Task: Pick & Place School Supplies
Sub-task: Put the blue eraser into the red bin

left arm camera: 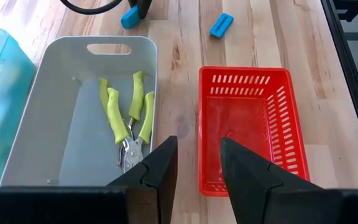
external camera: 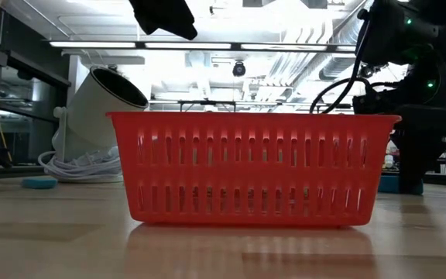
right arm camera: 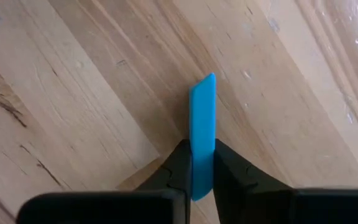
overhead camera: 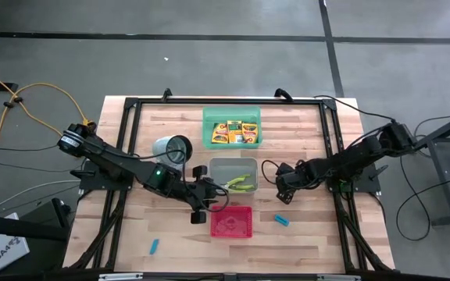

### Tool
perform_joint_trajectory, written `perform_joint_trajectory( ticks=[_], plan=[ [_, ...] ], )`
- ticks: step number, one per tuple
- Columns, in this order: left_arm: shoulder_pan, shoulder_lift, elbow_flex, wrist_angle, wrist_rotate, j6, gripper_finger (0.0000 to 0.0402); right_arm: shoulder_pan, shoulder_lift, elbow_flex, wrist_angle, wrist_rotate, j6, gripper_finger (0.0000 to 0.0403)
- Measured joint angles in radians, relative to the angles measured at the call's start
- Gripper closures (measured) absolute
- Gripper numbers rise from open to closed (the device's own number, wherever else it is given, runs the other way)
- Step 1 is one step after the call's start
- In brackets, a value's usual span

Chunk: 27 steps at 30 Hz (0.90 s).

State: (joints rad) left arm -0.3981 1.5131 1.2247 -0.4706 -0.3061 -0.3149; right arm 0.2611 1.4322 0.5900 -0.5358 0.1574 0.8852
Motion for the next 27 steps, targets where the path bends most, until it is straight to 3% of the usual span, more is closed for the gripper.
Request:
perform_joint_trajectory(
  ticks=[7,18,27],
  plan=[
    [0.0,0.0,0.0,0.0,0.0,0.0,0.0287,0.0,-0.034,-0.004,-0.007,-0.026,-0.006,0.0372],
    [0.0,0.0,0.0,0.0,0.0,0.0,0.0287,0.1,-0.226,0.014,0.009,-0.125,0.032,0.0374],
    [0.0,0.0,0.0,0.0,0.0,0.0,0.0287,0.184,-0.208,0.056,0.385,-0.119,-0.067,0.0374]
  ],
)
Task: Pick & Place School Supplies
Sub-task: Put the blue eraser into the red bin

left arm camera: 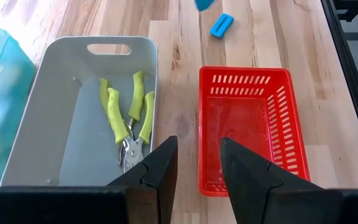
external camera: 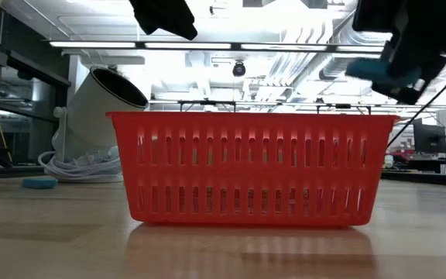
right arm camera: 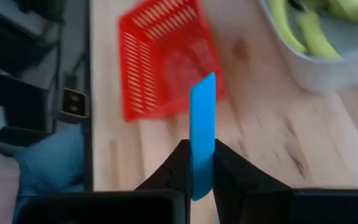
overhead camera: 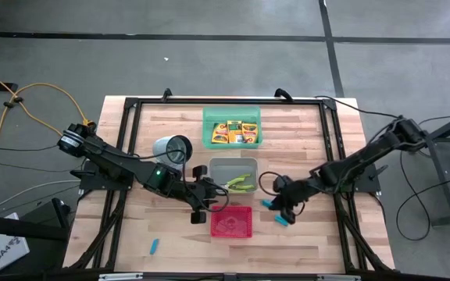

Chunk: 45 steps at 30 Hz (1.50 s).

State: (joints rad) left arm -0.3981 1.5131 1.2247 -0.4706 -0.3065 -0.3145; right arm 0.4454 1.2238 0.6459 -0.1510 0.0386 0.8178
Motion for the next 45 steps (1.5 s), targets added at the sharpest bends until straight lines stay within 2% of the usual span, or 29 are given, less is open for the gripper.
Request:
perform_joint_trajectory(
  ticks=[7,13,21,25,29,36,45],
  plan=[
    [0.0,0.0,0.0,-0.001,0.0,0.0,0.0287,-0.002,0.095,0.0,0.196,-0.007,-0.069,0.0374],
    [0.0,0.0,0.0,0.0,0.0,0.0,0.0287,-0.027,0.243,0.014,0.413,-0.096,-0.125,0.0374],
    [0.0,0.0,0.0,0.0,0.0,0.0,0.0287,-0.033,0.403,0.176,0.361,-0.127,-0.243,0.0374],
    [-0.004,0.0,0.0,-0.001,-0.001,0.0,0.0287,-0.042,0.446,0.232,0.243,-0.117,-0.247,0.0374],
    [-0.015,0.0,0.0,-0.001,0.0,0.0,0.0287,-0.05,0.456,0.237,0.227,-0.109,-0.247,0.0374],
    [-0.031,0.0,0.0,0.0,0.0,0.0,0.0287,-0.049,0.455,0.239,0.233,-0.106,-0.249,0.0349],
    [-0.031,0.0,0.0,0.0,0.0,0.0,0.0287,-0.049,0.455,0.239,0.275,-0.151,-0.321,0.0351]
  ],
)
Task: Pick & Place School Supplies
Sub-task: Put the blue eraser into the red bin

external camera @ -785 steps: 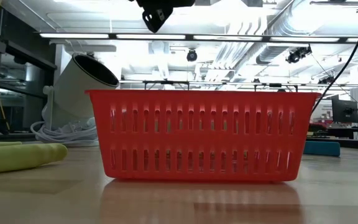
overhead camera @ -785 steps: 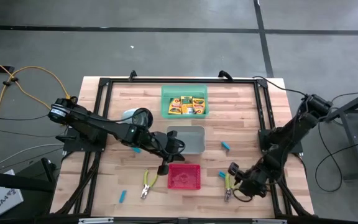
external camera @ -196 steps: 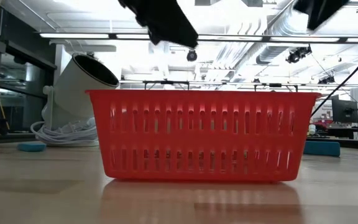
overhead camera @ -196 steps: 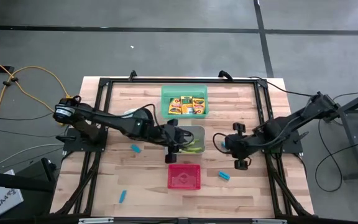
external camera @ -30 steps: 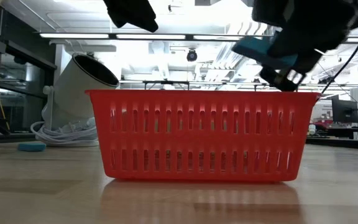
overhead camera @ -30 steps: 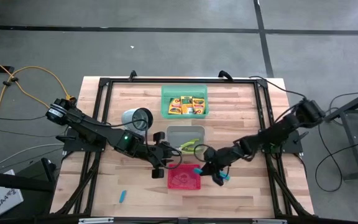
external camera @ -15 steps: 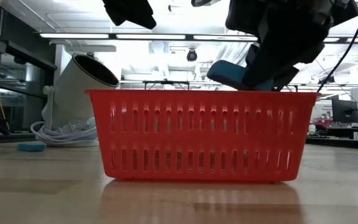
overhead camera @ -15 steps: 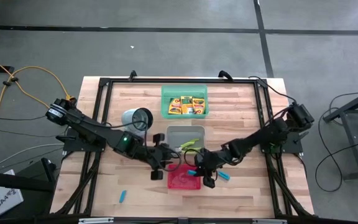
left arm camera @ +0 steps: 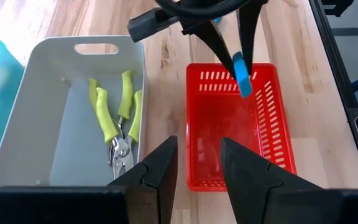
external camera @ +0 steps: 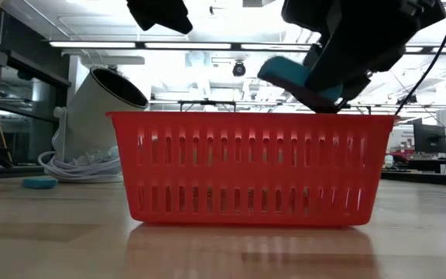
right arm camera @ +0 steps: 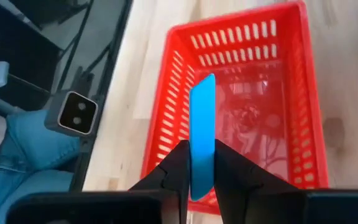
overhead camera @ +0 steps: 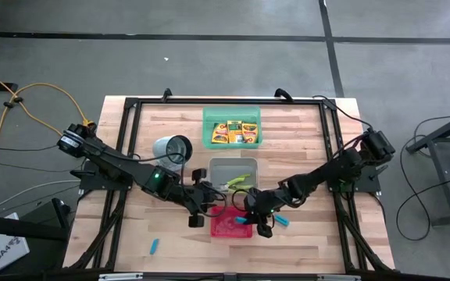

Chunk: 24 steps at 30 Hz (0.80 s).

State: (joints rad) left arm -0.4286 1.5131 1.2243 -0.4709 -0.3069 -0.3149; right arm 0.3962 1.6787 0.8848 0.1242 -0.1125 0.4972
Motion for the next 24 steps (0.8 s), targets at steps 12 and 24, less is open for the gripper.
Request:
perform_joint_trajectory(
  ticks=[12,24],
  plan=[
    [0.0,0.0,0.0,0.0,0.0,0.0,0.0287,-0.032,-0.001,0.0,0.053,-0.007,-0.054,0.0321],
    [0.0,0.0,0.0,0.0,0.0,-0.019,0.0287,-0.038,-0.039,-0.001,0.072,-0.095,-0.059,0.033]
  ],
)
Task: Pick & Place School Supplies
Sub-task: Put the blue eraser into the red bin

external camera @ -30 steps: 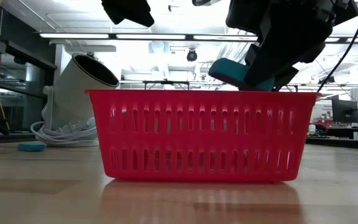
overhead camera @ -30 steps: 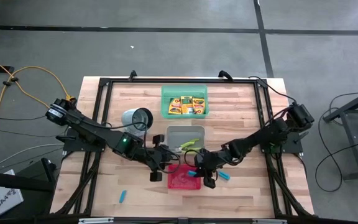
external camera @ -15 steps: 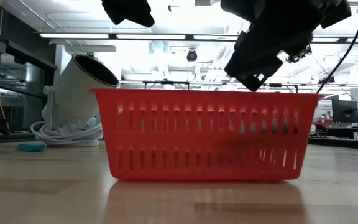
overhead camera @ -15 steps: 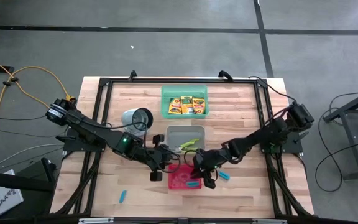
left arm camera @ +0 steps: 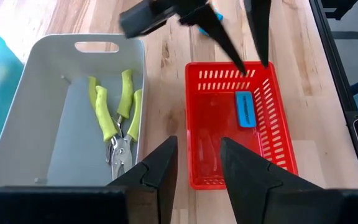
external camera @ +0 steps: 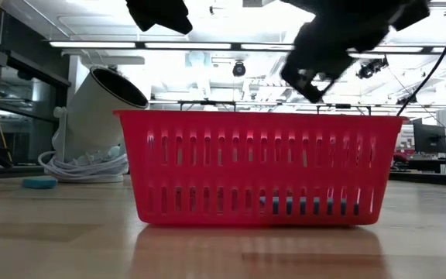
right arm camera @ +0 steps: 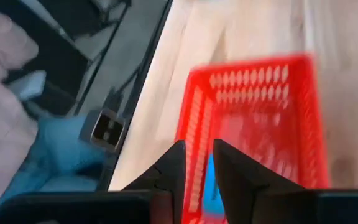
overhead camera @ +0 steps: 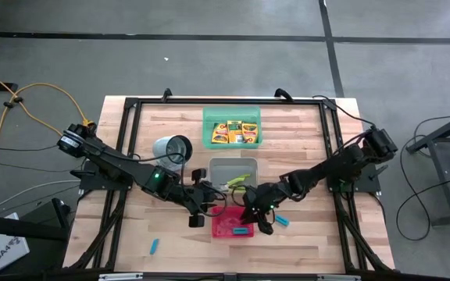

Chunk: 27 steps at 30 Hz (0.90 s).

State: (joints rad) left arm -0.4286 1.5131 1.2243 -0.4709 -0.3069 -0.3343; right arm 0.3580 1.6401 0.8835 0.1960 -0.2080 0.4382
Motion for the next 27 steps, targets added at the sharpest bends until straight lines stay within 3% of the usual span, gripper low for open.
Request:
perform_joint_trajectory(
  ticks=[18,27],
  plan=[
    [0.0,0.0,0.0,0.0,0.0,-0.004,0.0287,0.123,-0.025,0.0,-0.509,0.052,0.193,0.0372],
    [0.0,0.0,0.0,0.0,0.0,-0.01,0.0287,0.123,-0.025,0.0,-0.583,0.076,0.214,0.0376]
  ],
)
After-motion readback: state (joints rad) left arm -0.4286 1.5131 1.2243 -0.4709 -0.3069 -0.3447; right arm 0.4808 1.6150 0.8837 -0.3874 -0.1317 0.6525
